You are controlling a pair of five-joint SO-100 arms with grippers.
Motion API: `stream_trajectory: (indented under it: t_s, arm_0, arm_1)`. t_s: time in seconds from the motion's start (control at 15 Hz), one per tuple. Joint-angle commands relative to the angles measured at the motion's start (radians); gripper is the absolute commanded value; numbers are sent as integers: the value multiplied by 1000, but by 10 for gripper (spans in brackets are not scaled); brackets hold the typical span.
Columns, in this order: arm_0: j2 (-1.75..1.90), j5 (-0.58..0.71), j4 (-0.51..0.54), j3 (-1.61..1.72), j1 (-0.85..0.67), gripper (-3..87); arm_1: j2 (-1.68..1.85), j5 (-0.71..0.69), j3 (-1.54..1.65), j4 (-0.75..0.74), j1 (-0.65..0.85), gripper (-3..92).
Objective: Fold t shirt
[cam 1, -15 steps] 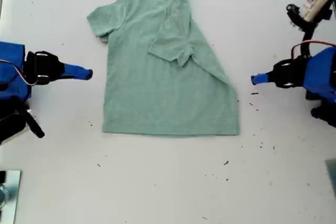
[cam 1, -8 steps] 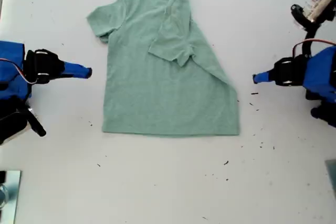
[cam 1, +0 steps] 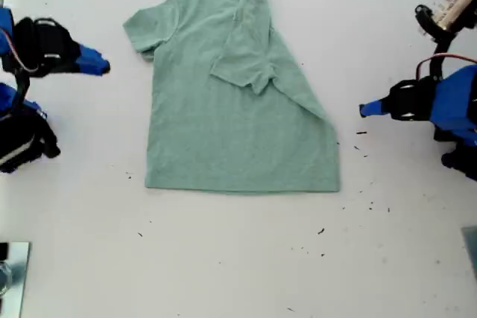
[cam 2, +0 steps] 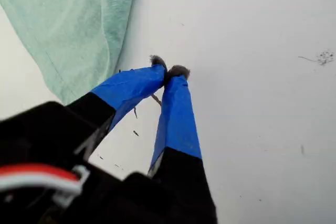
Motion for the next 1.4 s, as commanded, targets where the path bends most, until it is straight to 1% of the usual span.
stream_trajectory:
  t_s: [0.0,0.07,0.13,0.2,0.27,0.47,0.8,1.13,1.33]
  arm_0:
    - [-218,172,61,-285,-222,-3]
    - [-322,232,95,-399,-281,-3]
    - [-396,270,107,-476,-314,-2]
    - [-460,291,110,-514,-322,187]
    - [-511,299,110,-522,-313,328]
    - [-565,282,84,-492,-299,358]
    - [-652,302,-51,-383,-322,348]
    - [-879,359,-244,-299,-437,337]
    - [-1046,403,-351,-308,-454,277]
  arm_1:
    - [14,3,69,-18,-5,27]
    - [14,0,69,-18,-5,27]
    - [14,-3,69,-18,-9,27]
    - [14,-6,69,-18,-9,27]
    - [14,-6,69,-18,-14,27]
    - [14,-17,69,-18,-15,27]
    - [14,-21,69,-18,-23,27]
    - [14,-14,69,-18,-38,27]
    - [14,0,69,-18,-55,27]
